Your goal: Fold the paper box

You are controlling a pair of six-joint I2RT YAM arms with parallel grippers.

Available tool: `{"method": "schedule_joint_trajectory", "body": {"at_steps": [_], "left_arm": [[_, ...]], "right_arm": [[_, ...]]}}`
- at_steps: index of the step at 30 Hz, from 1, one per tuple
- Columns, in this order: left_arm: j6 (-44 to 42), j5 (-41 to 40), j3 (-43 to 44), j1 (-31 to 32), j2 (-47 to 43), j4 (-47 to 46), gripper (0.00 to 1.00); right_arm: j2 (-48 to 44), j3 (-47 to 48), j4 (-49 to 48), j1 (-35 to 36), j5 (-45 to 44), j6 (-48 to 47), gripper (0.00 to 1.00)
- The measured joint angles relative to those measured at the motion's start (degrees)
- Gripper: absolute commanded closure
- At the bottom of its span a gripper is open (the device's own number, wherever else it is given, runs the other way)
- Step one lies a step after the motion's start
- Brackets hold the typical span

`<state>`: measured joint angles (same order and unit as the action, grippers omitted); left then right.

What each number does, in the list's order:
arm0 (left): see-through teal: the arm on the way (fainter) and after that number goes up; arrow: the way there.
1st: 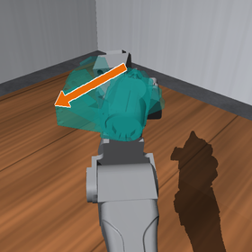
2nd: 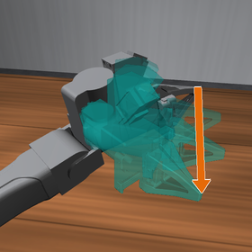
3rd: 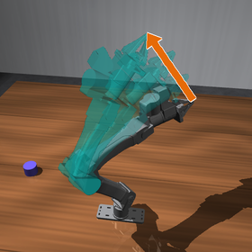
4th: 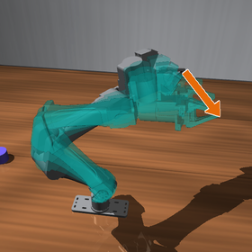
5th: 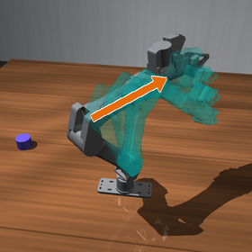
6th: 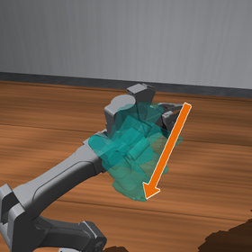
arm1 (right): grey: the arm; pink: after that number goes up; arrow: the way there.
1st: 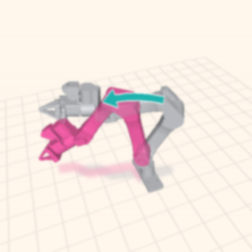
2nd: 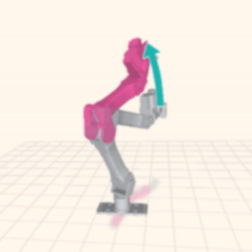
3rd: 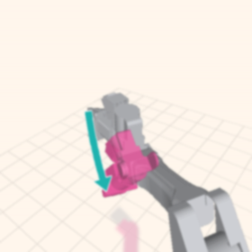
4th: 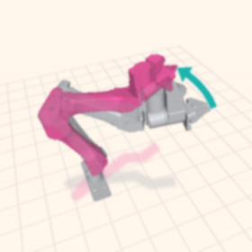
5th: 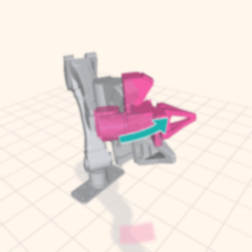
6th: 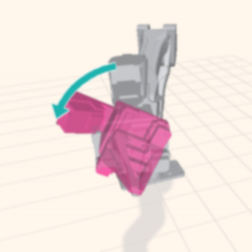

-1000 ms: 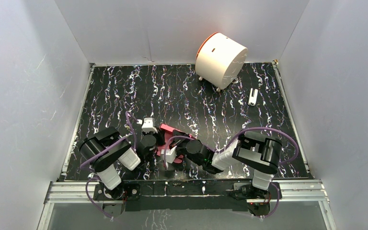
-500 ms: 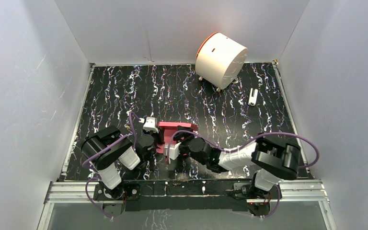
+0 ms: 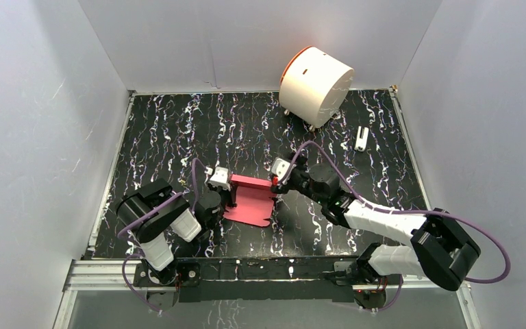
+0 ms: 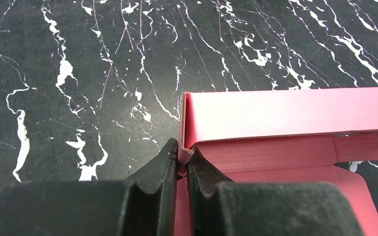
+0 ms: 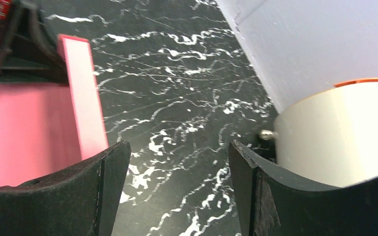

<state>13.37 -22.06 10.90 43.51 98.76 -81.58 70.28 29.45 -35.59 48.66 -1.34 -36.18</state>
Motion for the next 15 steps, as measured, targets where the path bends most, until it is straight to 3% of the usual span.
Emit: {"method": "schedule_joint_trajectory", "body": {"at_steps": [7, 15], "left_arm": [[-1.9, 1.6, 1.6, -0.6, -1.0, 3.2, 1.0], [-2.4, 5.0, 2.4, -1.4, -0.9, 4.8, 1.0]], "right_arm": [[-0.4, -4.5, -2.4, -2.5, 10.9, 6.8, 0.19], [5.0, -5.6, -7.6, -2.9, 13.1, 9.3, 0.21]]}}
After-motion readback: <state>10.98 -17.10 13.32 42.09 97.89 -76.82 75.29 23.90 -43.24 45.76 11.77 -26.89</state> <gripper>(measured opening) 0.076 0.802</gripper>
